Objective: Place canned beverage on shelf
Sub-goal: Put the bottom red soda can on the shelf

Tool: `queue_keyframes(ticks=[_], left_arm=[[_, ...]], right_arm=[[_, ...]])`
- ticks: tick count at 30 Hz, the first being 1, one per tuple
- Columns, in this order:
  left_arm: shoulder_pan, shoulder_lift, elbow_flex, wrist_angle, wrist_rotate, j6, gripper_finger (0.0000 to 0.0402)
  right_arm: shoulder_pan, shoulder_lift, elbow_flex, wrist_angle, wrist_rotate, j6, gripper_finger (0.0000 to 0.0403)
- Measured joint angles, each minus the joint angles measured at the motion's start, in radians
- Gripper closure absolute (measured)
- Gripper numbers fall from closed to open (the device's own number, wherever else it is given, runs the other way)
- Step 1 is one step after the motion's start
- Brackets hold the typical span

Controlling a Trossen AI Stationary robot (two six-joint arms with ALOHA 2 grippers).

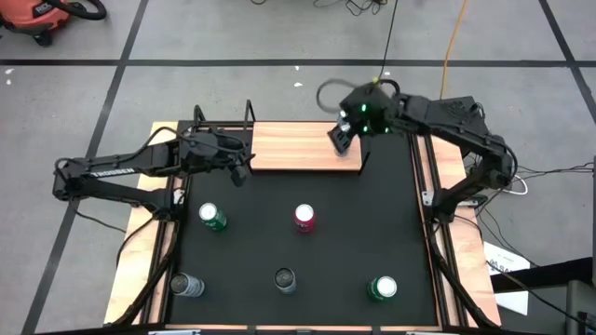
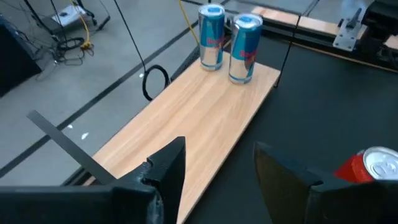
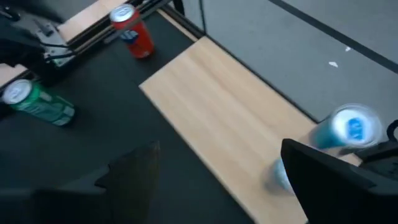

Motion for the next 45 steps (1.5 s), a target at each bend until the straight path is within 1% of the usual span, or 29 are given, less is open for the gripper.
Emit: queue_keyframes(ticks=[3, 6, 8, 10, 13, 18, 21, 23, 26, 29, 33, 37, 42, 45], left_arm=[[0.004, 0.012, 0.000, 0.001, 0.056, 0.001, 0.0183], [0.003, 0.020, 0.000, 0.001, 0.110, -0.003, 0.0154], [0.002, 0.029, 0.000, 0.007, 0.167, -0.009, 0.0137], [-0.006, 0.049, 0.000, 0.023, 0.250, -0.017, 0.0123], [-0.043, 0.099, 0.000, 0.068, 0.348, -0.009, 0.0109], [-0.114, 0.213, 0.000, 0.178, 0.405, 0.052, 0.0096], [-0.142, 0.293, 0.000, 0.272, 0.470, 0.094, 0.0085], [-0.152, 0.341, -0.001, 0.316, 0.506, 0.111, 0.0075], [-0.157, 0.406, -0.001, 0.379, 0.529, 0.132, 0.0061], [-0.157, 0.468, -0.001, 0.431, 0.571, 0.166, 0.0050], [-0.157, 0.546, -0.001, 0.507, 0.591, 0.204, 0.0047], [-0.152, 0.618, -0.001, 0.562, 0.622, 0.210, 0.0047], [-0.151, 0.676, 0.003, 0.594, 0.609, 0.237, 0.0047], [-0.151, 0.683, 0.001, 0.581, 0.598, 0.228, 0.0047]], right_arm=[[0.107, -0.001, 0.000, -0.002, 0.079, 0.086, 0.0078], [0.210, 0.000, 0.000, -0.024, 0.126, 0.186, 0.0078], [0.276, 0.002, -0.006, -0.032, 0.147, 0.251, 0.0078], [0.343, 0.005, -0.023, -0.044, 0.168, 0.315, 0.0078], [0.435, 0.009, -0.061, -0.084, 0.206, 0.414, 0.0078], [0.564, 0.007, -0.118, -0.096, 0.268, 0.586, 0.0078], [0.623, 0.007, -0.130, -0.097, 0.315, 0.664, 0.0078], [0.653, 0.007, -0.132, -0.100, 0.345, 0.704, 0.0078], [0.691, 0.007, -0.132, -0.128, 0.388, 0.768, 0.0078], [0.719, 0.007, -0.132, -0.152, 0.395, 0.818, 0.0078], [0.744, 0.007, -0.133, -0.169, 0.397, 0.862, 0.0078], [0.754, 0.007, -0.133, -0.171, 0.421, 0.879, 0.0078], [0.754, 0.007, -0.133, -0.176, 0.420, 0.879, 0.0078], [0.754, 0.007, -0.133, -0.178, 0.419, 0.876, 0.0078]])
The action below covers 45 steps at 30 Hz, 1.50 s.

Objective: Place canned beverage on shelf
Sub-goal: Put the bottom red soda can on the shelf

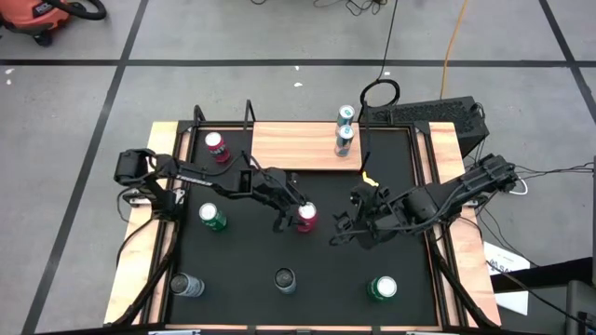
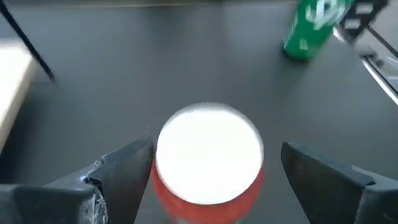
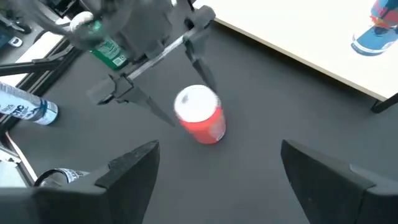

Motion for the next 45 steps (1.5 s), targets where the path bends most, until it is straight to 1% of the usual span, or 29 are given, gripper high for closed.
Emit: queue_keyframes(ticks=[3, 6, 11, 17, 20, 24, 26, 30, 35, 39, 42, 45], left_arm=[[-0.002, 0.007, -0.006, -0.008, -0.010, 0.003, 0.0047], [-0.001, -0.008, 0.003, 0.026, -0.012, 0.006, 0.0047], [-0.002, -0.003, -0.003, 0.010, -0.017, 0.019, 0.0047], [-0.002, -0.003, -0.002, 0.004, -0.029, 0.051, 0.0050], [-0.002, 0.001, -0.002, 0.005, -0.032, 0.052, 0.0072], [-0.001, 0.015, 0.000, 0.016, -0.032, 0.051, 0.0121], [-0.001, 0.017, 0.002, 0.018, -0.031, 0.050, 0.0140], [-0.002, 0.012, 0.006, 0.013, -0.061, -0.003, 0.0148], [0.001, -0.049, 0.029, -0.063, -0.170, -0.026, 0.0147], [0.017, -0.115, 0.105, -0.173, -0.260, -0.028, 0.0148], [0.042, -0.126, 0.159, -0.304, -0.290, -0.052, 0.0148], [0.062, -0.123, 0.226, -0.385, -0.293, -0.122, 0.0148]], right_arm=[[0.000, 0.004, 0.000, -0.003, 0.000, -0.019, 0.0078], [0.000, 0.008, 0.000, -0.009, 0.001, -0.026, 0.0078], [0.000, 0.037, -0.004, 0.001, 0.003, -0.065, 0.0078], [0.000, 0.041, -0.108, 0.125, -0.002, -0.109, 0.0078], [0.000, 0.037, -0.157, 0.166, -0.011, -0.109, 0.0078], [-0.001, 0.037, -0.226, 0.300, -0.044, -0.151, 0.0078], [-0.009, 0.037, -0.256, 0.366, -0.067, -0.176, 0.0078], [-0.029, 0.037, -0.279, 0.423, -0.081, -0.196, 0.0078], [-0.040, 0.021, -0.279, 0.487, -0.084, -0.241, 0.0078], [-0.053, -0.016, -0.278, 0.497, -0.060, -0.271, 0.0078], [-0.066, -0.048, -0.278, 0.497, -0.040, -0.308, 0.0078], [-0.086, -0.067, -0.278, 0.506, -0.032, -0.416, 0.0078]])
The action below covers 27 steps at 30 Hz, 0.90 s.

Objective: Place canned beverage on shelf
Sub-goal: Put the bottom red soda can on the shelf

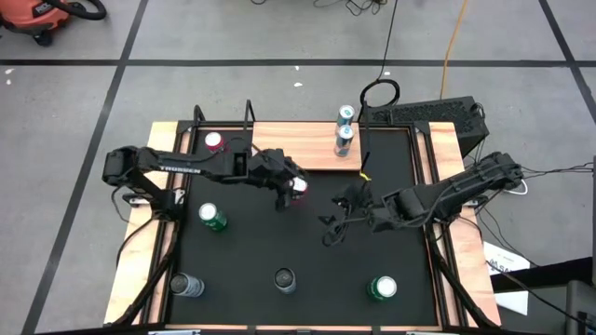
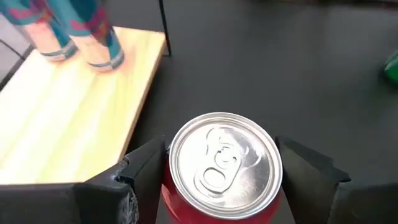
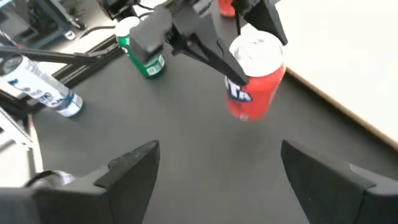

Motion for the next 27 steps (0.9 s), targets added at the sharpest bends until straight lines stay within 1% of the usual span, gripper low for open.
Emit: queue_keyframes(ticks=[3, 5, 9, 12, 17, 21, 27], left_arm=[[0.005, -0.007, 0.062, -0.026, 0.007, -0.038, 0.0149], [0.005, -0.005, 0.099, -0.054, 0.009, -0.053, 0.0150], [0.005, -0.020, 0.179, -0.078, 0.014, -0.106, 0.0151], [0.007, -0.043, 0.228, -0.079, 0.015, -0.146, 0.0151], [0.009, -0.040, 0.287, -0.102, 0.014, -0.190, 0.0150], [0.008, -0.041, 0.304, -0.089, 0.014, -0.195, 0.0150], [0.010, -0.040, 0.304, -0.091, 0.007, -0.201, 0.0150]], right_arm=[[-0.023, 0.003, 0.001, 0.041, 0.004, -0.146, 0.0077], [-0.043, 0.008, 0.001, 0.069, 0.005, -0.201, 0.0075], [-0.094, 0.010, 0.001, 0.079, 0.005, -0.201, 0.0069], [-0.123, 0.010, 0.001, 0.136, 0.003, -0.233, 0.0067], [-0.164, 0.009, 0.001, 0.219, 0.000, -0.282, 0.0067], [-0.190, 0.009, 0.001, 0.268, -0.001, -0.308, 0.0067], [-0.224, 0.009, 0.001, 0.275, 0.020, -0.289, 0.0072]])
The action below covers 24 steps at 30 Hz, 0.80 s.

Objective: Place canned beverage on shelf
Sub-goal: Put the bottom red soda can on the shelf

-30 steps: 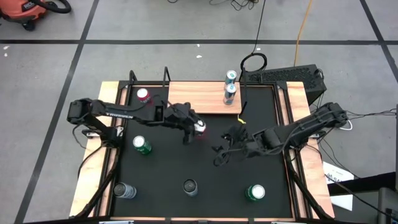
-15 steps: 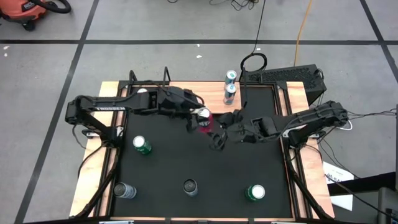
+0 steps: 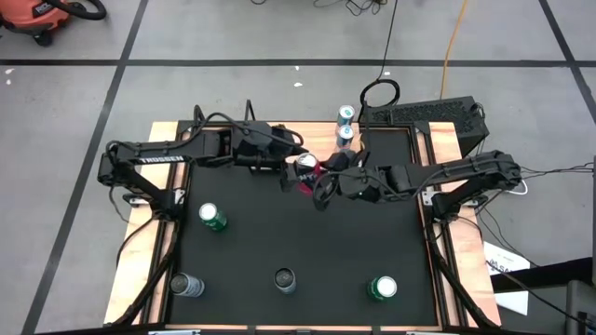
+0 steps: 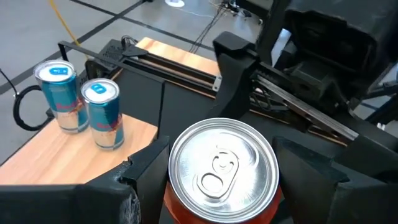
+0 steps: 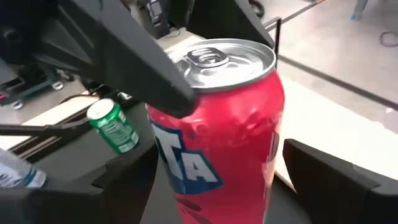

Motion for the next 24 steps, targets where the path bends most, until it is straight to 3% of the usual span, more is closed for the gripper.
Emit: queue_keyframes(ticks=[5, 18, 24], left_arm=[[-0.002, 0.000, 0.000, -0.001, 0.006, -0.018, 0.0149], [0.004, -0.003, 0.024, -0.026, 0.006, -0.012, 0.0147], [0.035, -0.058, 0.034, -0.007, 0.025, 0.012, 0.0113]], right_arm=[[-0.015, 0.000, 0.000, 0.021, -0.072, -0.034, 0.0076], [-0.038, -0.005, 0.000, 0.055, -0.121, -0.078, 0.0132], [-0.040, -0.021, -0.001, 0.047, -0.131, -0.114, 0.0136]])
